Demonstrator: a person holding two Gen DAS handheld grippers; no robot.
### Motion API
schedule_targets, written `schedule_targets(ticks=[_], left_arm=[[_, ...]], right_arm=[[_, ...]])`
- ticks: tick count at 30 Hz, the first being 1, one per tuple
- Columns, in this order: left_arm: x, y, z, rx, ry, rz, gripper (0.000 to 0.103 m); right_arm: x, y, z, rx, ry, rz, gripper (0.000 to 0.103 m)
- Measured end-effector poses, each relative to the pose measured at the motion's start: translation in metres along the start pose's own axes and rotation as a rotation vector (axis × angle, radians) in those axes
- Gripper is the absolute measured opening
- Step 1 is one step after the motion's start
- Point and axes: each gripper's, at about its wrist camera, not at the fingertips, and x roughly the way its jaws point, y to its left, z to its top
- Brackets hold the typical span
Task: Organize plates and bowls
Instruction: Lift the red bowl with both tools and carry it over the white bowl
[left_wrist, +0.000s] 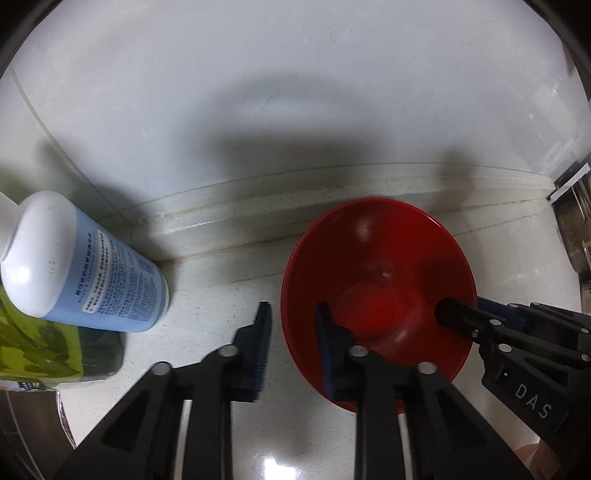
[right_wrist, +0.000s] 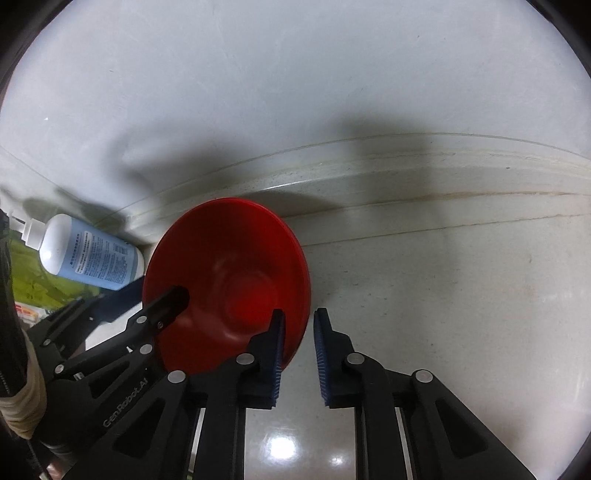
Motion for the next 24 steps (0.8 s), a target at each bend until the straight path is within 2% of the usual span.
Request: schedule_targets(ticks=[3,15,24], left_arm=[[0.001,-0.002,0.000,0.002,0.006,-0.001,0.016],[-0.025,0.002,-0.013,-0.018,-0.036,-0.010,0.015],[-0.055,0.000,-0.032,-0.027,-0.089,-0.047,0.015]], right_arm=[[0.000,0.002,0.000,-0.001,-0.001,0.001,0.014],[-0.005,-0.001,-0.003,0.015,-0.007,0.006,0.013],[-0.047,0.000,-0.024,-0.018,-0.089,-0.026,0.013]])
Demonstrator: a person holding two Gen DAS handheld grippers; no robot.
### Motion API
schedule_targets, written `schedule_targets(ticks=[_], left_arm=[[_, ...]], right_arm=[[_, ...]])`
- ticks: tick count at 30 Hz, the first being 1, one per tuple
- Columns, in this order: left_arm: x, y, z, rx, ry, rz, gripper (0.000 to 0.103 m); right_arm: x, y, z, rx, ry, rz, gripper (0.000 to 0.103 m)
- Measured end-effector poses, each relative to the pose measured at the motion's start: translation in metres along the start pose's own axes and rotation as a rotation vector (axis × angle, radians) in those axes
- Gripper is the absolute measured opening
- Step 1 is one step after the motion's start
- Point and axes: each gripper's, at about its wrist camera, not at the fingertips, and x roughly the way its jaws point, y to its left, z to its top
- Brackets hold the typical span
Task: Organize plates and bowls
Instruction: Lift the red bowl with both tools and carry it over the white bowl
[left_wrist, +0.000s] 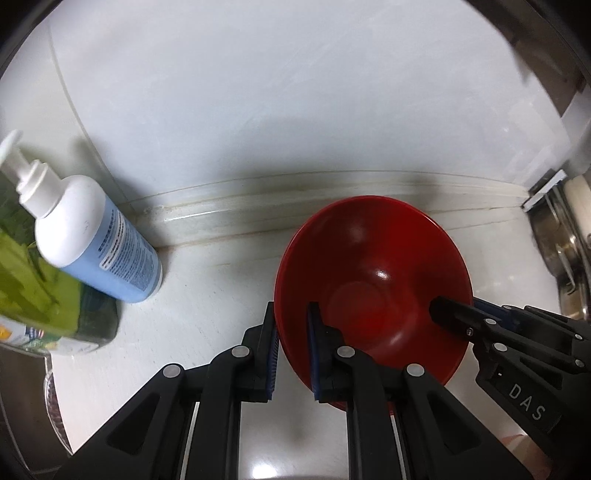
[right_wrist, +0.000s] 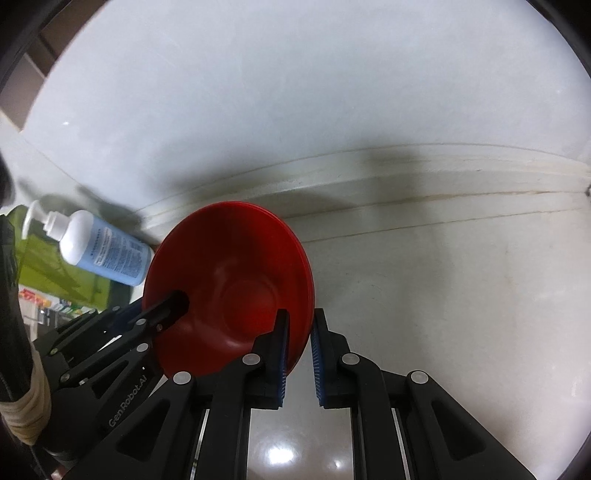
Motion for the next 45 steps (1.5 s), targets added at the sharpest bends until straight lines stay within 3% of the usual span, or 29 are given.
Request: schedule_targets(ticks=[12,21,35,45], left_arm=[[-0.068,-0.017,-0.034,0.046,-0.081,-0.057,0.015],[-0.096,-0.054,-0.063,0.083,-0.110,-0.108,0.015],[-0.127,-0.105,-0.110,0.172,-0.123,-0.194,0.015],[-0.128,-0.139,-0.139,0.250,-0.078,-0.245,0.016]], right_arm=[[-0.064,0.004,-0.045,0.003,-0.108,-0.021,0.013],[-0.106,-0.002,-0.085,0.029,-0.178,-0.047,0.013],[-0.163,-0.037,-0.156,0.095,-0.239,-0.087,0.013],[-0.186,-0.066,-0.204,0.174,-0.252,-0.132,0.013]])
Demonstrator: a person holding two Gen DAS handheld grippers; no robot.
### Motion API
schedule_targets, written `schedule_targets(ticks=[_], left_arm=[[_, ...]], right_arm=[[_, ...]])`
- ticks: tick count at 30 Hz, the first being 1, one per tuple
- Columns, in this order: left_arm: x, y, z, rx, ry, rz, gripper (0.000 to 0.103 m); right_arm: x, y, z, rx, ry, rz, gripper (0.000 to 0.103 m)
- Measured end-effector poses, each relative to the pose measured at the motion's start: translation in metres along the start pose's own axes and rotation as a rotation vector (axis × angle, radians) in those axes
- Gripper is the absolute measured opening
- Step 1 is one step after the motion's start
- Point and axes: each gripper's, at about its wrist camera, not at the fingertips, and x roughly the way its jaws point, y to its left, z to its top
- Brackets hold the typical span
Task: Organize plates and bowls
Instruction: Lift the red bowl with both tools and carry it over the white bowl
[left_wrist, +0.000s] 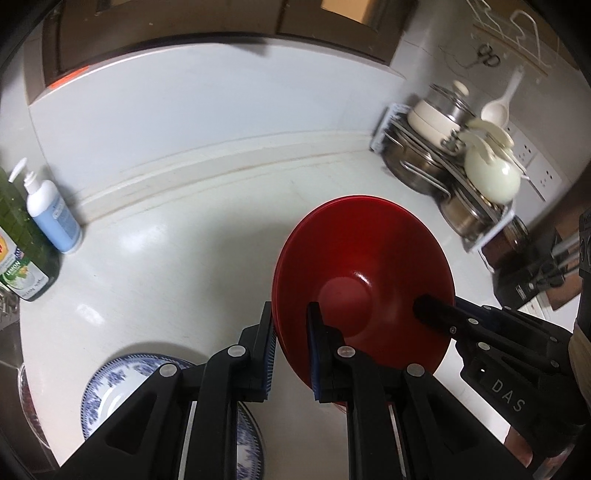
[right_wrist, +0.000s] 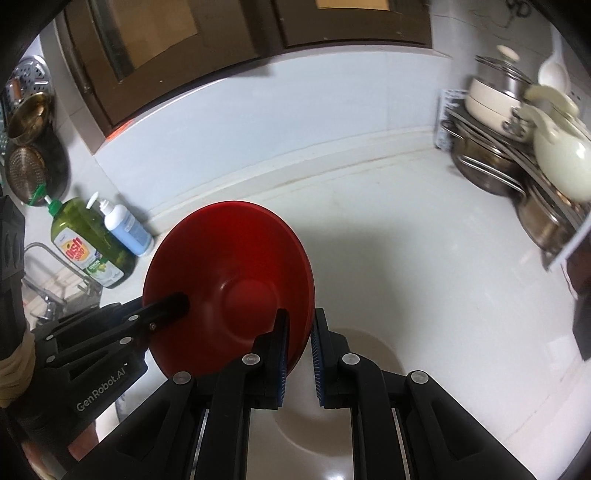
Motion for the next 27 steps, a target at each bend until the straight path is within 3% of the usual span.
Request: schedule_targets(ticks=[27], left_arm=[[0.057,-0.048,-0.039,0.113,0.178,-0.020,0.016]], right_arm=[[0.019,-0.065,-0.057,0.146,0.117,-0.061,0.013]])
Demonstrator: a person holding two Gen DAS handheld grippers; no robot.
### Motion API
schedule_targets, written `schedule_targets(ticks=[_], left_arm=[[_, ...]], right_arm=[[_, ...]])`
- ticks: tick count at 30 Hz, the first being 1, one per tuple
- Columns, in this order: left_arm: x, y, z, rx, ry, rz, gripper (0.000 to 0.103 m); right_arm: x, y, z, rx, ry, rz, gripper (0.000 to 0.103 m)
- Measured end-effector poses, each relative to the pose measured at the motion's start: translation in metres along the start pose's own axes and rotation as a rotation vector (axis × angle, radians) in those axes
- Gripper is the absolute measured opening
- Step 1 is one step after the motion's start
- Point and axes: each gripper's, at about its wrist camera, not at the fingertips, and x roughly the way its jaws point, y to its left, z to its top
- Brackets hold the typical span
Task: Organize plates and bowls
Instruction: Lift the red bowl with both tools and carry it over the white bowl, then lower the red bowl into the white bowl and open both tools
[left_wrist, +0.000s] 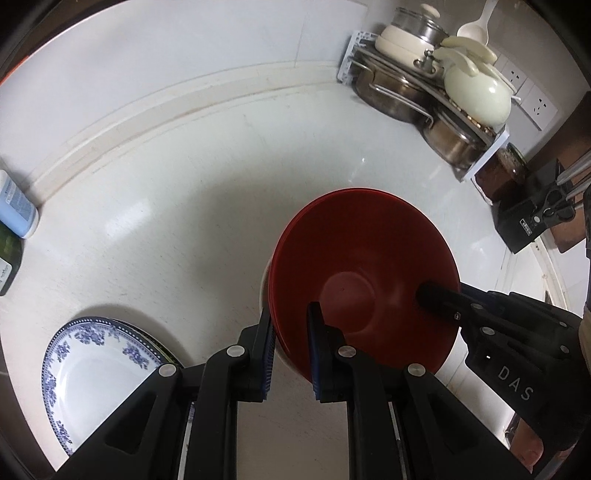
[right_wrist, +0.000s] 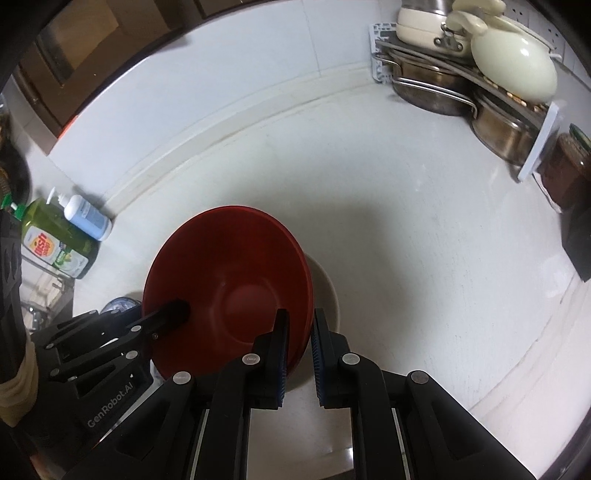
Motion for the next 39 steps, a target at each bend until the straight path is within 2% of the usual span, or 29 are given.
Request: schedule_targets(ticks=[16,25,31,33,35,37,39], left_arm=[[0.018,-0.002,0.000,-0.001,0.044,0.006,0.020],[0.017,0.002,0.000,-0.017,0.038,-0.012,0.022],[0.016,0.001,0.001,-0.014,0.038,-0.031,0.031],[0.014,0.001,0.000,-0.016,0.033,-0.027,0.043],[0.009,0.001,0.001,-0.014,0.007,-0.017,0.046],[0.003,0.003,0.001,-0.016,-0.010,-0.016,0.047],[-0.004,0.006,0.003,-0.017,-0.028,-0.017,0.055]], right_arm=[[0.018,-0.010,-0.006,0.015,0.043,0.003,0.014],[0.028,-0.009,-0.006,0.003,0.066,0.004,0.014],[0.029,-0.008,-0.006,0.002,0.064,0.002,0.015],[0.030,-0.008,-0.006,0.002,0.070,0.009,0.015],[0.030,-0.008,-0.007,-0.001,0.071,0.013,0.016],[0.027,-0.006,-0.007,-0.009,0.056,0.016,0.027],[0.023,-0.006,-0.007,-0.016,0.041,0.002,0.037]])
